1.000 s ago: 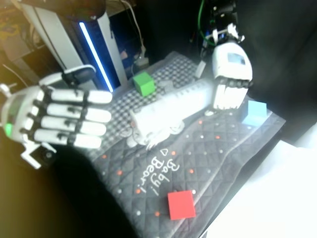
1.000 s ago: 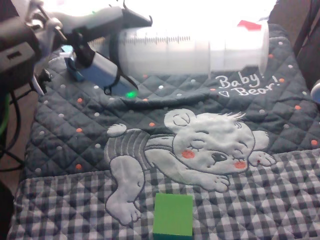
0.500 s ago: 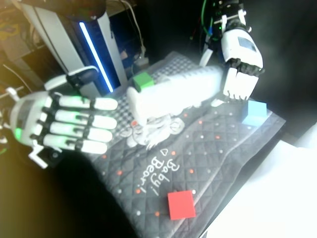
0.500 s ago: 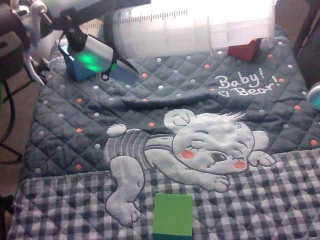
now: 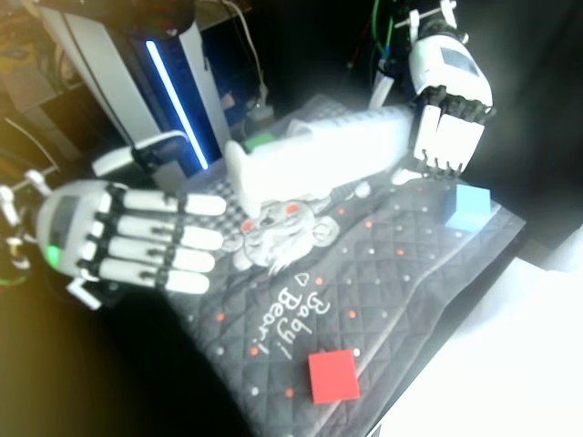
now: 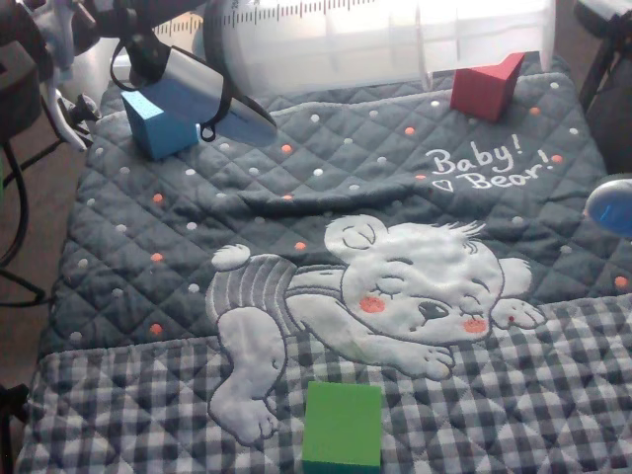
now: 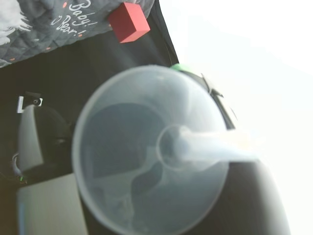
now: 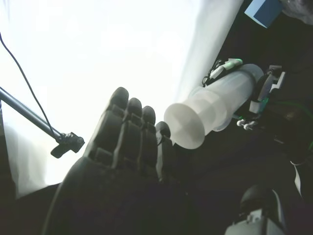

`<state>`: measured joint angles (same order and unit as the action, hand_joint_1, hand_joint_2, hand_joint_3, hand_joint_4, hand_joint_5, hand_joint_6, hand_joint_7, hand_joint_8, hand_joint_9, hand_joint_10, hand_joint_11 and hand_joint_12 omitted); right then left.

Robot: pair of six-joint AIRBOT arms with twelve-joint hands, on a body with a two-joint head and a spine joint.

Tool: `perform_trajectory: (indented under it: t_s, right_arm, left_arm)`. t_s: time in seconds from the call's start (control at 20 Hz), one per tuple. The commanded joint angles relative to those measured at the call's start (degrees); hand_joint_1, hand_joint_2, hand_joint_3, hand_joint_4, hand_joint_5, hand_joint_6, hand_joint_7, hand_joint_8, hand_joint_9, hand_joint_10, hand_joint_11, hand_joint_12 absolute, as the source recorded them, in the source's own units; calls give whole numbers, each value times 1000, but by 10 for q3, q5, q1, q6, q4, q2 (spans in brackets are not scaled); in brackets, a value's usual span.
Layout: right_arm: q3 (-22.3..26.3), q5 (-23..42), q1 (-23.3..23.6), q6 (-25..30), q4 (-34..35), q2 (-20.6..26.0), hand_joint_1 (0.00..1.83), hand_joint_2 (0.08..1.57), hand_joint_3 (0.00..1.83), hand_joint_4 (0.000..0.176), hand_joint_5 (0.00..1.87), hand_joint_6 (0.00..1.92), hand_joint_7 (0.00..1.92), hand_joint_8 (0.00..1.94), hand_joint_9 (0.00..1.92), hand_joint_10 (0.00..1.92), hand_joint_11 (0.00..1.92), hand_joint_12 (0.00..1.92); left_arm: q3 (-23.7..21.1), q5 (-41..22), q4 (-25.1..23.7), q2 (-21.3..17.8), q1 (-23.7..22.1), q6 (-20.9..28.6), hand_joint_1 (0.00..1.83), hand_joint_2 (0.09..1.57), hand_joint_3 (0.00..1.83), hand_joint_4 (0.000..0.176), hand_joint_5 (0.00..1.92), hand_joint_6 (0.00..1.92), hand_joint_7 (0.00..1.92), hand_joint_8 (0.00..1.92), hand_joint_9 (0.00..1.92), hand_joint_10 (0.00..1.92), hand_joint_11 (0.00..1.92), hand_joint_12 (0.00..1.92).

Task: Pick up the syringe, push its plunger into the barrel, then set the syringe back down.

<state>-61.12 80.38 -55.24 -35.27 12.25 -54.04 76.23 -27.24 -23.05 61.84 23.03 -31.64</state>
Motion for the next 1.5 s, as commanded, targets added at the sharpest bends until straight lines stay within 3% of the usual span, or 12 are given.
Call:
perform_trajectory:
  t_s: [0.0, 0.1, 0.2, 0.45, 0.55, 0.7, 0.85, 1.1, 1.15, 1.45]
  right_arm:
    - [-4, 67, 2, 8, 2, -1, 4, 777, 8, 56, 153, 11, 185, 17, 193, 15, 178, 122]
    - [-5, 65, 2, 9, -3, -7, 0, 786, 9, 44, 172, 14, 208, 19, 199, 12, 188, 127]
    - [-9, 60, 2, 17, -7, -15, 5, 801, 12, 53, 173, 11, 202, 12, 193, 8, 177, 123]
    - [-14, 53, 10, 26, -21, -30, 0, 840, 19, 51, 167, 6, 207, 8, 192, 5, 179, 121]
    - [-14, 48, 17, 26, -30, -32, 0, 829, 9, 70, 171, 6, 204, 4, 196, 5, 179, 120]
    - [-16, 38, 29, 26, -42, -37, 67, 830, 7, 43, 152, 0, 186, 0, 181, 0, 172, 115]
    - [-19, 30, 41, 26, -53, -40, 44, 866, 20, 28, 146, 0, 200, 6, 209, 13, 196, 123]
    - [-21, 15, 68, 26, -78, -42, 87, 833, 0, 31, 176, 10, 241, 14, 239, 15, 218, 124]
    - [-22, 12, 73, 26, -82, -43, 95, 844, 3, 47, 183, 11, 245, 14, 238, 13, 218, 122]
    - [-25, -2, 91, 26, -99, -51, 120, 865, 4, 43, 170, 2, 243, 4, 221, 1, 183, 103]
  left_arm:
    - [-1, -73, 18, -4, -15, 9, 1551, 1134, 0, 0, 1334, 1921, 1505, 1921, 1590, 1921, 1657, 1921]
    - [-1, -74, 17, -2, -18, 9, 1568, 1130, 0, 0, 1329, 1921, 1494, 1921, 1582, 1921, 1655, 1921]
    - [-1, -73, 16, 0, -20, 9, 1560, 1139, 0, 0, 1290, 1921, 1485, 1921, 1575, 1921, 1645, 1921]
    - [0, -64, 6, 5, -24, 9, 1466, 1163, 8, 0, 1286, 1921, 1493, 1921, 1584, 1921, 1641, 1921]
    - [1, -62, 4, 7, -24, 9, 1466, 1156, 4, 0, 1290, 1921, 1489, 1921, 1577, 1921, 1640, 1921]
    - [2, -57, -2, 10, -24, 9, 1479, 1157, 3, 0, 1272, 1921, 1483, 1921, 1570, 1921, 1624, 1921]
    - [2, -54, -7, 11, -24, 9, 1460, 1164, 4, 0, 1287, 1921, 1488, 1921, 1571, 1921, 1612, 1921]
    - [2, -41, -20, 17, -24, 9, 1500, 1152, 0, 0, 1296, 1921, 1477, 1921, 1567, 1921, 1635, 1921]
    - [2, -39, -22, 18, -24, 9, 1455, 1163, 2, 0, 1292, 1921, 1466, 1921, 1554, 1921, 1619, 1921]
    - [5, -37, -24, 21, -26, 9, 1396, 1186, 11, 0, 1292, 1921, 1472, 1921, 1555, 1921, 1614, 1921]
